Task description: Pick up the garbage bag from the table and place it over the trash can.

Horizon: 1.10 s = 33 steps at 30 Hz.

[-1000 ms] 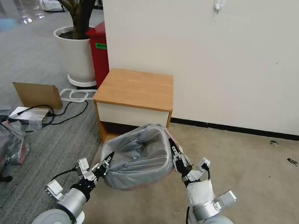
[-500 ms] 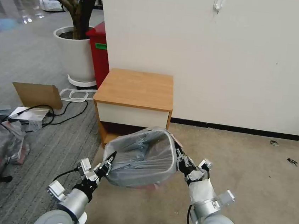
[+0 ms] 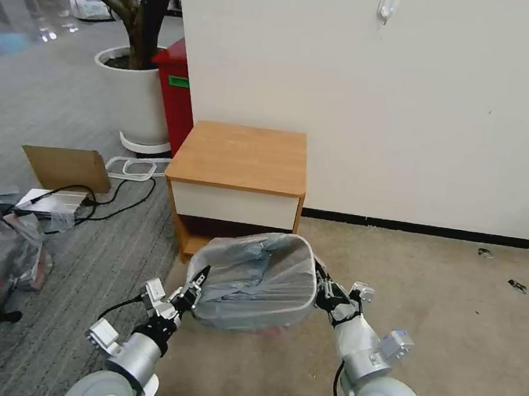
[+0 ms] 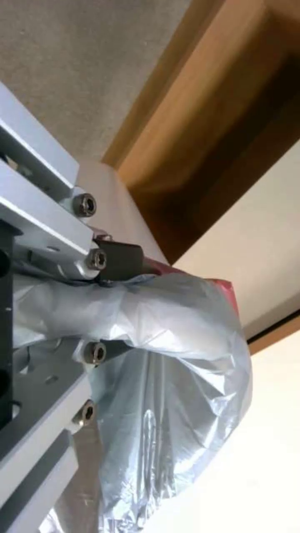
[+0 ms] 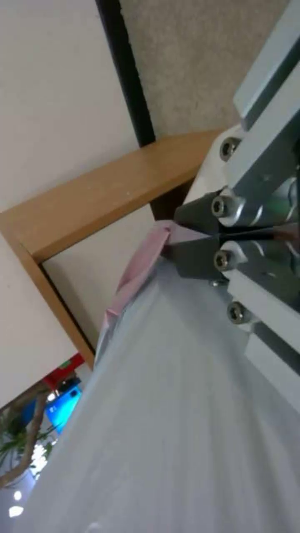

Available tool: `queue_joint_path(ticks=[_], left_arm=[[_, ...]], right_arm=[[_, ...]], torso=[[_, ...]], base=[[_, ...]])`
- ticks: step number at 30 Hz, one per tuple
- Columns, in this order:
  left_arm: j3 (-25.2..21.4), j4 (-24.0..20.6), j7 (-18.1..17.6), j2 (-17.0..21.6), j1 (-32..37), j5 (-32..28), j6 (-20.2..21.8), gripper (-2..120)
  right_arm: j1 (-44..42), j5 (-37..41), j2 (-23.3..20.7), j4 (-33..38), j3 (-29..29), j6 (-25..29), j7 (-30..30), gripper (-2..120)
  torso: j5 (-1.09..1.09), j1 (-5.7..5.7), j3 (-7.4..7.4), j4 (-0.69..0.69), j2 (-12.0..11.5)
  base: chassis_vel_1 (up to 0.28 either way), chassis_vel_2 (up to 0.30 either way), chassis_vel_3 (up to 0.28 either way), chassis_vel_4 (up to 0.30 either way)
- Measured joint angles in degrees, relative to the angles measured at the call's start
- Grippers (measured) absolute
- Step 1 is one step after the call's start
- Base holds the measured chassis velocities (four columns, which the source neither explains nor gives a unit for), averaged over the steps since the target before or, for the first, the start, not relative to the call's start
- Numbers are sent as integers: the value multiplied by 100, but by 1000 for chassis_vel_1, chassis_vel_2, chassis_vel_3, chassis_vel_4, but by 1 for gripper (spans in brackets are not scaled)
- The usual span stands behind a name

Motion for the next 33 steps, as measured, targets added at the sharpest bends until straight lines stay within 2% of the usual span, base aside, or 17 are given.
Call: queue_joint_path(ticks=[9, 11, 16, 19, 30, 33], left_arm=[[27, -3, 2, -31, -7, 14, 0, 7], [51, -12, 2, -64, -5, 17, 4, 7], [77, -20, 5, -84, 1, 33, 6, 7], [101, -35, 7, -108, 3, 60, 6, 7], [103, -67, 8, -135, 22, 74, 9, 7], [63, -67, -11, -140, 11, 100, 9, 7]], right_arm=[[20, -474, -10, -70, -22, 48, 9, 0], [54, -1270, -2, -247, -26, 273, -15, 0], [74, -1866, -7, -360, 11, 504, -75, 0], [57, -2533, -27, -419, 70, 662, -107, 0], [19, -3160, -17, -508, 104, 924, -144, 0], [-31, -3281, 7, -477, 147, 1037, -171, 10]], torso=[[0, 0, 0, 0, 0], [0, 0, 0, 0, 0], [0, 0, 0, 0, 0], [0, 0, 0, 0, 0], [0, 0, 0, 0, 0], [0, 0, 0, 0, 1]], base=[[0, 0, 0, 0], [0, 0, 0, 0], [0, 0, 0, 0], [0, 0, 0, 0], [0, 0, 0, 0], [0, 0, 0, 0]])
